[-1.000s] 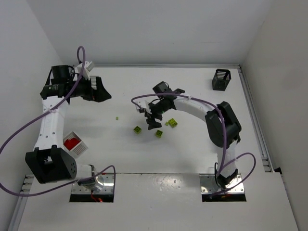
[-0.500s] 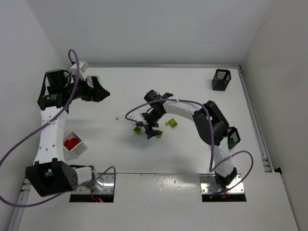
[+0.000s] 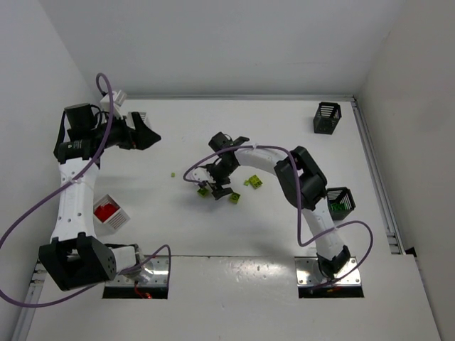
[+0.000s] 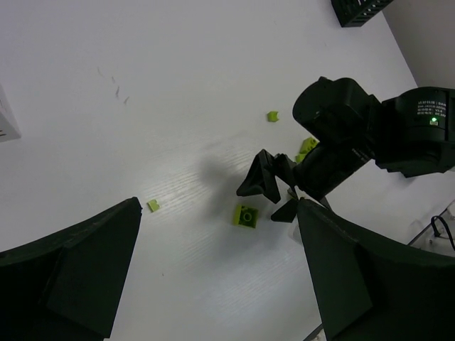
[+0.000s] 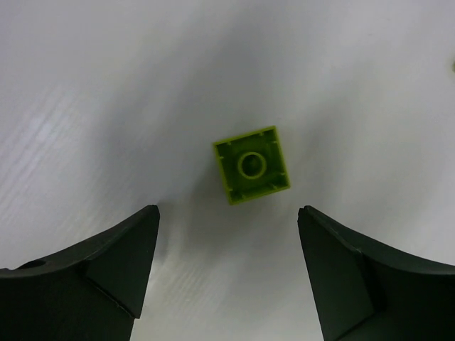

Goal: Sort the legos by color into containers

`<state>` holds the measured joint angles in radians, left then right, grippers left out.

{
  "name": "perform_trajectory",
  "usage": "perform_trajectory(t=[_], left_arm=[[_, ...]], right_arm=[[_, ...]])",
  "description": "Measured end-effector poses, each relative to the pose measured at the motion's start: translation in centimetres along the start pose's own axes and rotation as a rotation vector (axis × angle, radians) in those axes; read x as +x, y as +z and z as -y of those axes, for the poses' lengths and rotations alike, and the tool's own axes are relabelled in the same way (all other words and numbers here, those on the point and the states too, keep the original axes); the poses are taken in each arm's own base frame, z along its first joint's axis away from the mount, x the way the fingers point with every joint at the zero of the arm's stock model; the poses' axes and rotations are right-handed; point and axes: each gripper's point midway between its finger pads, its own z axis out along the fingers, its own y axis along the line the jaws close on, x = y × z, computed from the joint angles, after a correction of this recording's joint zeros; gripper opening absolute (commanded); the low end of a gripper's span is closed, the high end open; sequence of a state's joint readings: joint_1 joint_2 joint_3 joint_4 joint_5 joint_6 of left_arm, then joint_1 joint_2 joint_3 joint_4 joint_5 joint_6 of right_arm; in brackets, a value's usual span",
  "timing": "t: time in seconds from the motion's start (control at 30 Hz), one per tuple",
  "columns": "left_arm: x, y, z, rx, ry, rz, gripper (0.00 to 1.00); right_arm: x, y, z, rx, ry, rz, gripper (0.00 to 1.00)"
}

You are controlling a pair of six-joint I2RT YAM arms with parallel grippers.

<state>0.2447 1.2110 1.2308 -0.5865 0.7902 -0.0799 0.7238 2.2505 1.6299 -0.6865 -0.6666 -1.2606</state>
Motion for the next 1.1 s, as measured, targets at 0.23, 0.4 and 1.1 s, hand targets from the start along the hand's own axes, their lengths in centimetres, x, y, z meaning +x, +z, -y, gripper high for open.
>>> perform_trajectory(t=[0.23, 0.4, 1.1], left_arm=[[0.3, 0.2, -0.1, 0.007, -0.007, -0.007, 0.97], [0.8, 0.4, -0.2, 0.007, -0.015, -0.016, 0.97], [4.5, 1.4, -0.9, 0.025, -0.098, -0.094, 0.96]], right_arm=[[0.0, 0.2, 1.9, 0.022, -0.048, 0.001, 0.66], [-0.2, 0.6, 1.9, -0.002, -0.061, 0.019, 0.56], [-2.4, 2.7, 0.6, -0.086, -0.08, 0.067, 0.26]])
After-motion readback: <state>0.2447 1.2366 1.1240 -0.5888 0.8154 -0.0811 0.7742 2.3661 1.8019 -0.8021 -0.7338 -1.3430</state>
